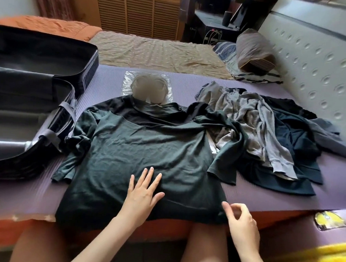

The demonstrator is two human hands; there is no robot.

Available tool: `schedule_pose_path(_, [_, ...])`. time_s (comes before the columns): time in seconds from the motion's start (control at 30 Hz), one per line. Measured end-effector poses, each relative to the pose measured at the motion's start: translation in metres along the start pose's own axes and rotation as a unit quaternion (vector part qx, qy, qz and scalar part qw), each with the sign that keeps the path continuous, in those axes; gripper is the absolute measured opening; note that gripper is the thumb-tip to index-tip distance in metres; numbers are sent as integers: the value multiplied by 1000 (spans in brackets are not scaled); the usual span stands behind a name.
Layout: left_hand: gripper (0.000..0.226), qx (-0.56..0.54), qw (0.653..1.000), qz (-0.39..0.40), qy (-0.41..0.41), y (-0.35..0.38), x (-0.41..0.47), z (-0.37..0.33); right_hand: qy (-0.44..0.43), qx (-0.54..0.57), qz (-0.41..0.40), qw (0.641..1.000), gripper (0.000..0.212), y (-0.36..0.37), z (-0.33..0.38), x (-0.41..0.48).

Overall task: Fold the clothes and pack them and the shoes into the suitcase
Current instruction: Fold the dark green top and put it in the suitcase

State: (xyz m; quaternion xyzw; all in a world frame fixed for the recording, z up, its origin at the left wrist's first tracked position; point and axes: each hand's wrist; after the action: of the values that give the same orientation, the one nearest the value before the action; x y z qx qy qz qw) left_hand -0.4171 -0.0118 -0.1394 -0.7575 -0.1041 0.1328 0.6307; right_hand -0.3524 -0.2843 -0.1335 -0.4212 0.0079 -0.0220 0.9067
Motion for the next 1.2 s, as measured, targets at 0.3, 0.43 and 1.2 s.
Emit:
schedule_pose_path(0.3, [68,19,999,32,-15,2,0,-6,-6,-118,-32,992,30,18,-6,-1])
schedule_pose_path(0.43, [67,-16,999,27,-17,-3,4,-7,-99,-165,-85,978,24,16,-3,-3])
schedule_pose_path(1.2, [49,-89,995,-29,-30,-61,224,18,-354,-107,1,929,23,53,213,249])
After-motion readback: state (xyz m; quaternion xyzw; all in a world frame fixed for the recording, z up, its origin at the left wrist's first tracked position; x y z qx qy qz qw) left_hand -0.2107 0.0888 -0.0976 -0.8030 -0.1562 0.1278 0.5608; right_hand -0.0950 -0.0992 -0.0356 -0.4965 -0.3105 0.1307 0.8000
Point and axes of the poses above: each hand's wrist, its own x-axis towards the middle knuckle, its own y-axis out of the palm, z = x × y, and after that the axes turned 7 degrees about -y, right-handed
